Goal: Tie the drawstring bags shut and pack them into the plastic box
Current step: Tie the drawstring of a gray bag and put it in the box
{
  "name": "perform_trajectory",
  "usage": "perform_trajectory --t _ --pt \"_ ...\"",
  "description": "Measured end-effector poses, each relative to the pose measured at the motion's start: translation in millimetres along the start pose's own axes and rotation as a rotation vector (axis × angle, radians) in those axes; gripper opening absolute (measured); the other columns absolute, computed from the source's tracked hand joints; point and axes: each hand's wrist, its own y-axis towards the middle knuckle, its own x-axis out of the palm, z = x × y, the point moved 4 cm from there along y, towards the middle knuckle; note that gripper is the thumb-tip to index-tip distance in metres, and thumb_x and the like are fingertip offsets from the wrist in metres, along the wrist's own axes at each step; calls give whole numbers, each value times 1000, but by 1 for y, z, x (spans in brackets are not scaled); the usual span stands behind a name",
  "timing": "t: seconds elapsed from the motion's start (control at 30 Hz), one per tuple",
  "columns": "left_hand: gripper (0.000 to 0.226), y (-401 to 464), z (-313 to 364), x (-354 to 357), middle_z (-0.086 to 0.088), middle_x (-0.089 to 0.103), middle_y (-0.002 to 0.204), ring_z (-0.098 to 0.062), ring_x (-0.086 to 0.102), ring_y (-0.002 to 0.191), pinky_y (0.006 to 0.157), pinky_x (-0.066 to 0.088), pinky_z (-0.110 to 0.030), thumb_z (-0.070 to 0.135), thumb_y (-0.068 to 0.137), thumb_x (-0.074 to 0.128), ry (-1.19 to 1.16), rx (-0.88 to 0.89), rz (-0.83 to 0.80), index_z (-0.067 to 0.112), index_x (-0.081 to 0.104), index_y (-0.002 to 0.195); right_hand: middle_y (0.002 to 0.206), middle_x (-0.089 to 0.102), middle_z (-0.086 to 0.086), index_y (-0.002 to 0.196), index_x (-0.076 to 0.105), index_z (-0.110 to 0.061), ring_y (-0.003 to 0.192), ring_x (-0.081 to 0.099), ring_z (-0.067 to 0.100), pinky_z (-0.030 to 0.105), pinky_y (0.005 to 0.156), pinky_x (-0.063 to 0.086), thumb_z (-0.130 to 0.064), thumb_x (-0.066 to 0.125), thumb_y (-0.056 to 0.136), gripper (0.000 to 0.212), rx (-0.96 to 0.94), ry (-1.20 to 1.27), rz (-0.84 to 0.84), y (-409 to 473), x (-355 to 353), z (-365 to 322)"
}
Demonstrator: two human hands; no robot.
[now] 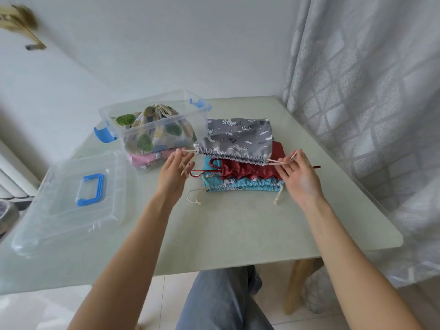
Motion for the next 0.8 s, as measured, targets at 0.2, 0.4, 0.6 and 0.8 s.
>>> perform_trajectory --t 0.2,0.4,0.6,0.8 --pt "48 11 -7 6 1 71 77 -9 67 80 86 51 -28 27 102 31 -661 -45 21 12 66 73 46 37 -7 78 47 -16 45 44 5 24 68 56 -29 42 99 25 -16 277 114 6 -8 -2" --pt "33 8 -5 16 6 26 54 -5 25 42 45 30 -19 16 99 36 253 78 -19 18 31 67 59 50 -10 83 60 -15 51 40 12 24 50 33 -22 50 96 18 -395 -1125 -67 5 7 -17" --pt "31 3 17 -8 0 34 58 -6 31 46 46 28 -20 17 98 42 521 219 96 20 41 67 73 62 3 85 60 -12 60 56 27 32 53 43 -26 44 94 23 -718 -1795 -219 -5 5 -32" --pt "29 -9 -1 15 4 56 76 -14 48 67 60 36 -29 39 85 63 1287 409 -214 13 53 93 71 56 -3 84 70 -22 60 53 18 24 53 34 -38 70 81 16 -693 -1913 -295 -6 6 -14"
